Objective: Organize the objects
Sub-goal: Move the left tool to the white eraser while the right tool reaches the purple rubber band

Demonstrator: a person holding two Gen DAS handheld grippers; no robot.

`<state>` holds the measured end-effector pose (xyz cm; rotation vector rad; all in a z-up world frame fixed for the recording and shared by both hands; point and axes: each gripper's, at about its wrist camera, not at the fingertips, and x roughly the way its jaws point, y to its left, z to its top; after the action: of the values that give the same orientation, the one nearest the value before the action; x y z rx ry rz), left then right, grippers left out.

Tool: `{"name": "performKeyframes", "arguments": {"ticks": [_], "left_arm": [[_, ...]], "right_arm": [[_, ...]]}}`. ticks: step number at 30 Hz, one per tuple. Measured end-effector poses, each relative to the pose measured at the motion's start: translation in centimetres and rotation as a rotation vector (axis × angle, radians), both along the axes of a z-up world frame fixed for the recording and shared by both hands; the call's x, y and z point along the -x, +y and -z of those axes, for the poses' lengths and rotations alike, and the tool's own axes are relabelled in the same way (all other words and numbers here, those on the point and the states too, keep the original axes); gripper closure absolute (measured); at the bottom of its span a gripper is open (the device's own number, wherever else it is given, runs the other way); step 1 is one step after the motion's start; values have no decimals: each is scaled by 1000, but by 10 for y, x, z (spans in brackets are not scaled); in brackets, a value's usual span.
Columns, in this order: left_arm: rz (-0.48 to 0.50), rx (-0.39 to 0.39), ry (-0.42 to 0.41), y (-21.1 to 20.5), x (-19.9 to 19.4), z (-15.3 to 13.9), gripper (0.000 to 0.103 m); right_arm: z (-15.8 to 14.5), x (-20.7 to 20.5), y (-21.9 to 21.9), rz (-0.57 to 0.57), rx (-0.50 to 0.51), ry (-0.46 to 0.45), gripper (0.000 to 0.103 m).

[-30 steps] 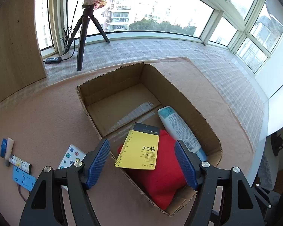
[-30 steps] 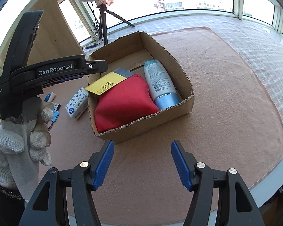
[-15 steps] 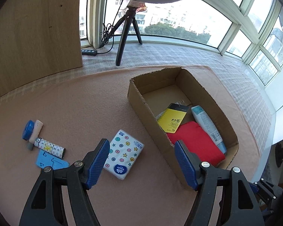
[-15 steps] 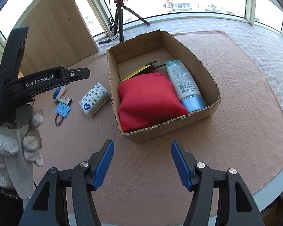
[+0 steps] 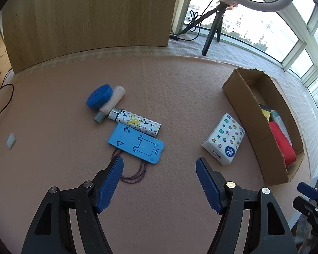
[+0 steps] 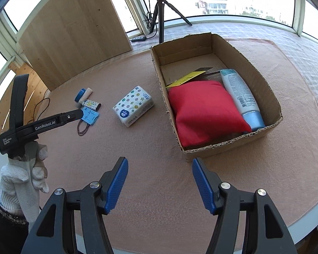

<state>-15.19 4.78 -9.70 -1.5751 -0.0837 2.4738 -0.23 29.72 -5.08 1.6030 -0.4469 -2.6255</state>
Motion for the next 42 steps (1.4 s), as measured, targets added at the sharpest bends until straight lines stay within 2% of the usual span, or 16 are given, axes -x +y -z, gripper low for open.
{"name": "performKeyframes", "arguments": {"ticks": [5,10,20,29,42], "left_arm": [[-65,29,-38,-39,0,21,29],[-83,35,-59,-56,0,32,29],[-52,82,-80,-51,10,49,30],[-38,163,-81,-44,15,58,35],[-67,173,-84,-71,-10,57,35]], "right_arm": [[0,1,-11,-13,-2,-3,44],[1,1,-20,-23,-2,-7,44],[3,-2,-19,5,9,-15,44],[6,-1,-23,4,19,-29,44],[13,10,-47,-56,32,-49,44]]}}
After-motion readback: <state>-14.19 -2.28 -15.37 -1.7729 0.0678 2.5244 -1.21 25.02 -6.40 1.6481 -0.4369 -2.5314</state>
